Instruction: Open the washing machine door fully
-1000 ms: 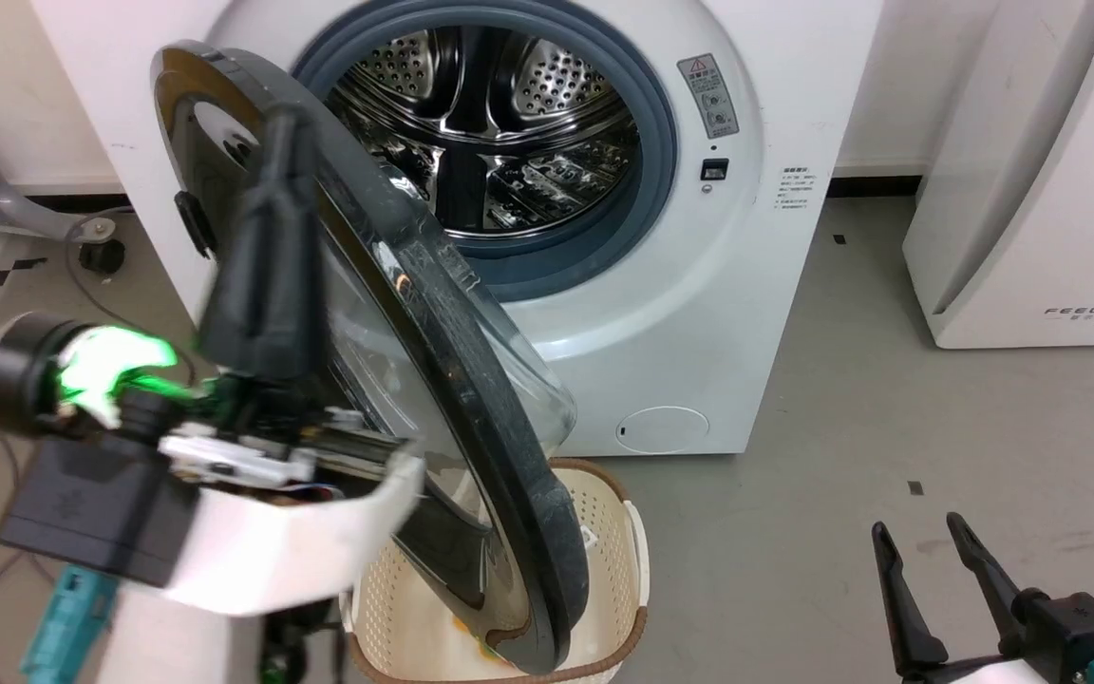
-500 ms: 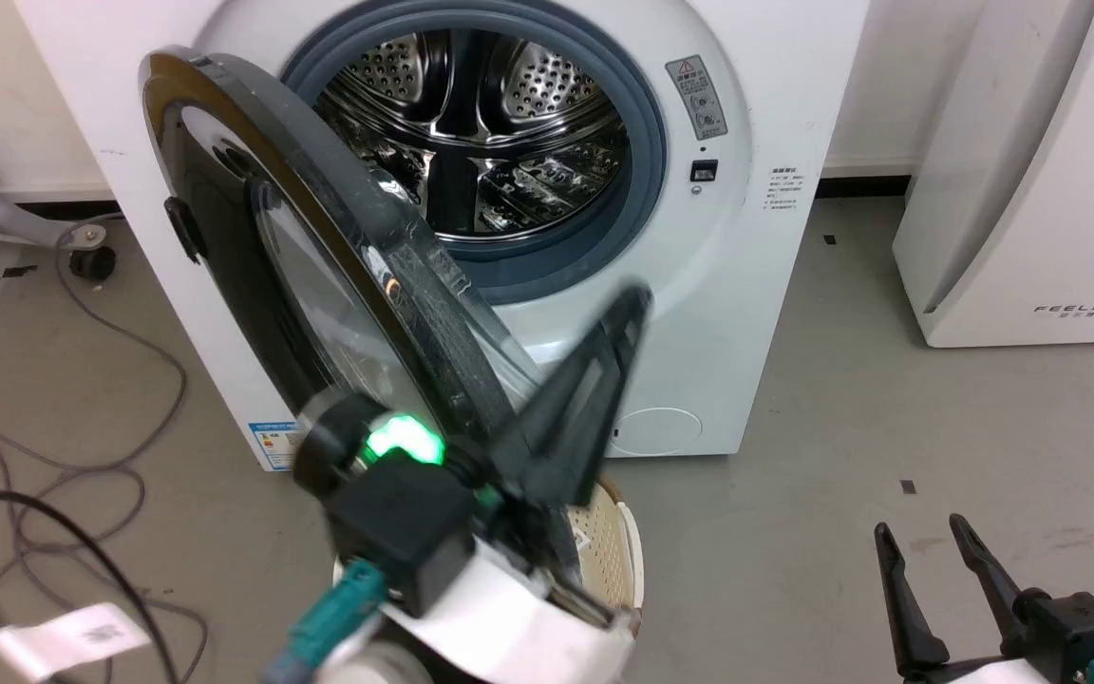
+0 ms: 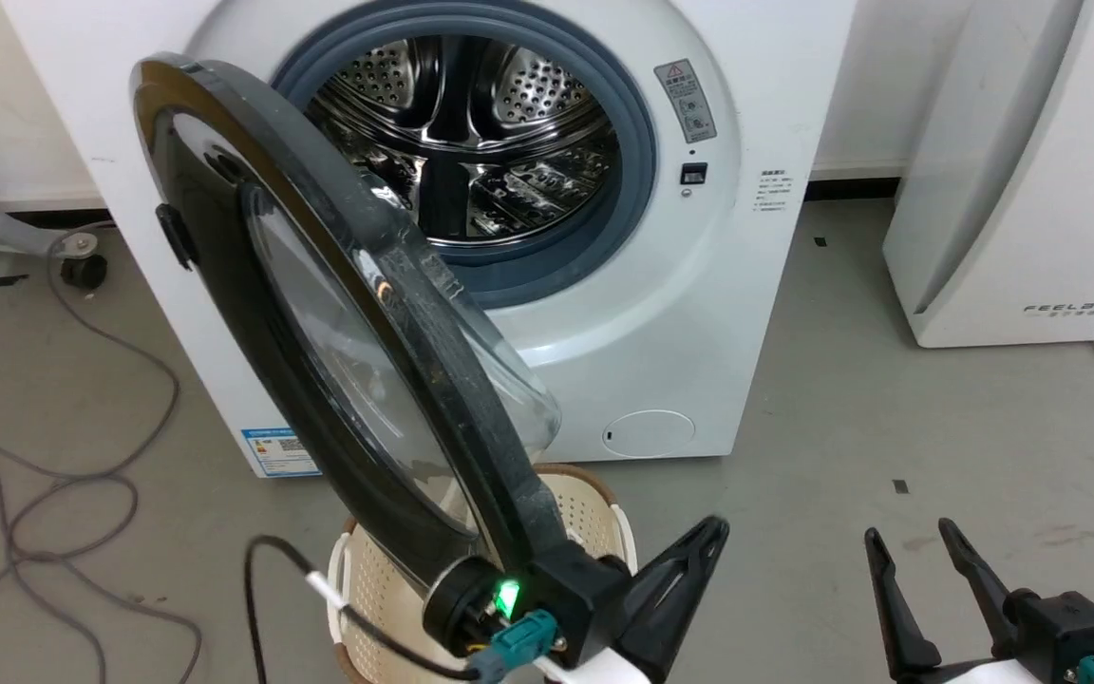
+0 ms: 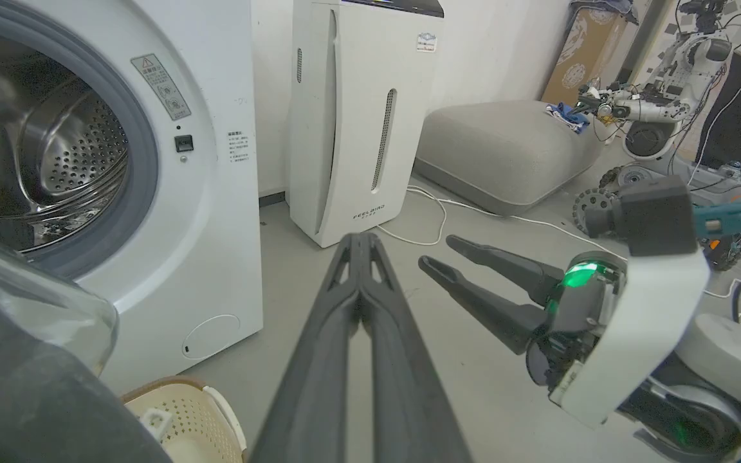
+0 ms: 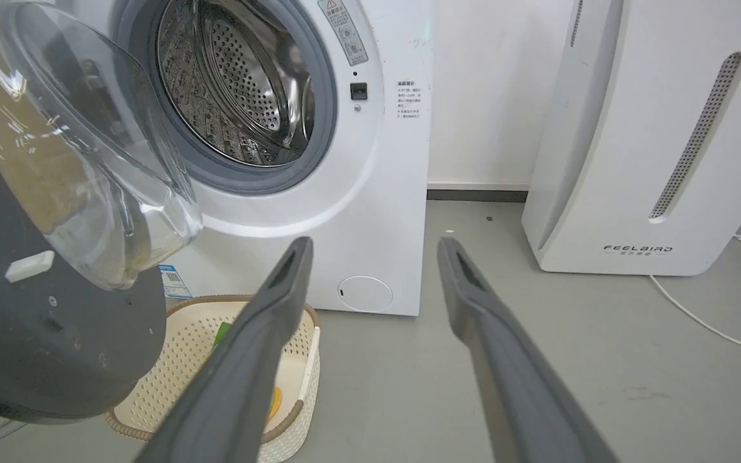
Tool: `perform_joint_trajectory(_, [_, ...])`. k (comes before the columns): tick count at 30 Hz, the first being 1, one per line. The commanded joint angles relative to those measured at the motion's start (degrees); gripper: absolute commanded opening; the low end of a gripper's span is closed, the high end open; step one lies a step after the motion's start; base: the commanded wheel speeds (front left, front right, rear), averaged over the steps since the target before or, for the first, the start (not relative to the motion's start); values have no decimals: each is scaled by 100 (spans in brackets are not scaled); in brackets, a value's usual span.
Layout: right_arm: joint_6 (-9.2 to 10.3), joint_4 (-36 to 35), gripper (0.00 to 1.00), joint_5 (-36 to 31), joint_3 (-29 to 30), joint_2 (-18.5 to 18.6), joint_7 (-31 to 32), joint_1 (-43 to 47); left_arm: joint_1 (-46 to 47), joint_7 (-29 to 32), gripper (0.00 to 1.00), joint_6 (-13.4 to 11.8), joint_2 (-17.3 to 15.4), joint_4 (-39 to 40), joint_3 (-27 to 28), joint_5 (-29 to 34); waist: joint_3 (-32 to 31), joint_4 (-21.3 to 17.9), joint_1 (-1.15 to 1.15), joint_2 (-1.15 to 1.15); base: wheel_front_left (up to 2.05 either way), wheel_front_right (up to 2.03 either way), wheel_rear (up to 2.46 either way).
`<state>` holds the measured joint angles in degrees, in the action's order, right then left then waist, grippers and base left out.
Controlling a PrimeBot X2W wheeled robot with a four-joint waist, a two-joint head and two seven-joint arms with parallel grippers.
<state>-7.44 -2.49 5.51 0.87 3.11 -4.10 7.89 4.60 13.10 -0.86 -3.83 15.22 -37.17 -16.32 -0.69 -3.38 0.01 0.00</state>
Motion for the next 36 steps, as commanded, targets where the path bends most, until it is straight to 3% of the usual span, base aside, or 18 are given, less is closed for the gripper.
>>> perform_joint_trajectory(1, [-5,-6,100,25,-11,-24,6,54,-40,-28,0,-9,7,-54,3,2,4,-11,-1,0,0,0,0])
perform_joint_trajectory(17, [-5,66,100,143,7,-24,25,16,302,-576,0,-392,10,-1379,391,104,140,2,-1,0,0,0,0])
perform_joint_trajectory(36, [-5,221,100,233,155,-24,45,81,-378,-503,0,-759,-417,-841,527,104,58,338,-1,0,0,0,0])
